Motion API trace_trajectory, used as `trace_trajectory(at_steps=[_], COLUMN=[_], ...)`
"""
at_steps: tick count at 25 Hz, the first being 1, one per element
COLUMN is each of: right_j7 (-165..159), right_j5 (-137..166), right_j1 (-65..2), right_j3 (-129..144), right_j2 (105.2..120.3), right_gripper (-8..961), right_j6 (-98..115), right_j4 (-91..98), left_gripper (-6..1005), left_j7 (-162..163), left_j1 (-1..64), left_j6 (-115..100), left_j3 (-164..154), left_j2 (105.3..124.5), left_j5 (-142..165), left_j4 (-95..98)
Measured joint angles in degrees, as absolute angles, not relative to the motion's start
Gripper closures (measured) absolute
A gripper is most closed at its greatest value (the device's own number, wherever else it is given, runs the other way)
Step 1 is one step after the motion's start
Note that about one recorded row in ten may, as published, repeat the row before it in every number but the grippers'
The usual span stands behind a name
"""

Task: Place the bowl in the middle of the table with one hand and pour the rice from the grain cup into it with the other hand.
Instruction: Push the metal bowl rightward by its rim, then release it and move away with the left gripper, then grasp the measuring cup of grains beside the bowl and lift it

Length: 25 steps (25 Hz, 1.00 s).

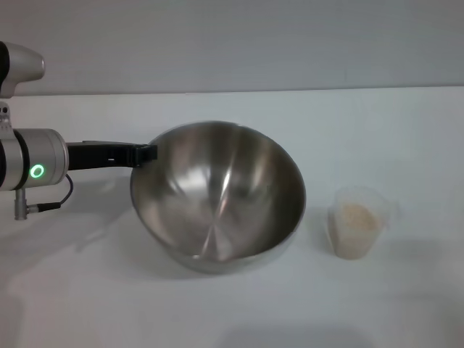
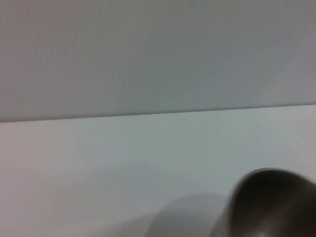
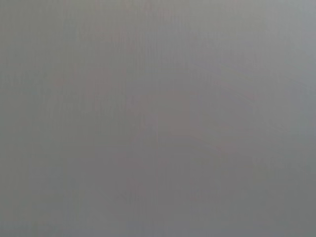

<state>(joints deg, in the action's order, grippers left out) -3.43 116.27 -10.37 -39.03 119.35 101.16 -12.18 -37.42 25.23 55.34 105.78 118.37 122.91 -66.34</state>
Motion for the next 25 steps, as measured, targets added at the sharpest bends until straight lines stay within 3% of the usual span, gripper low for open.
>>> trace_trajectory(at_steps=[11, 16, 21, 25], right_j7=[-3.43, -3.43, -3.32, -3.13], right_j5=[116.18, 116.18, 116.18, 116.72], right_j1=[-10.37, -10.36, -9.92, -8.29], right_j3=[-39.02, -39.02, -38.8, -37.72], right_j2=[119.35, 119.38, 119.48, 119.53], right_gripper=[115, 115, 115, 114], right_j6=[101.14, 101.08, 101.12, 101.94], right_j4=[-12.11, -11.97, -11.71, -10.98], left_gripper=[704, 511, 390, 306], left_j7=[-38.54, -45.34, -59.48, -64.92], left_j1=[23.73, 19.38, 8.1, 2.59], left_j6=[55.33, 50.89, 22.09, -5.93], left_j3=[105.46, 103.1, 87.77, 76.54], left_j2=[118.41, 118.62, 118.37, 118.22], left_j5=[122.91, 121.66, 121.79, 123.94], left_j4=[-71.19, -81.31, -88.94, -88.23])
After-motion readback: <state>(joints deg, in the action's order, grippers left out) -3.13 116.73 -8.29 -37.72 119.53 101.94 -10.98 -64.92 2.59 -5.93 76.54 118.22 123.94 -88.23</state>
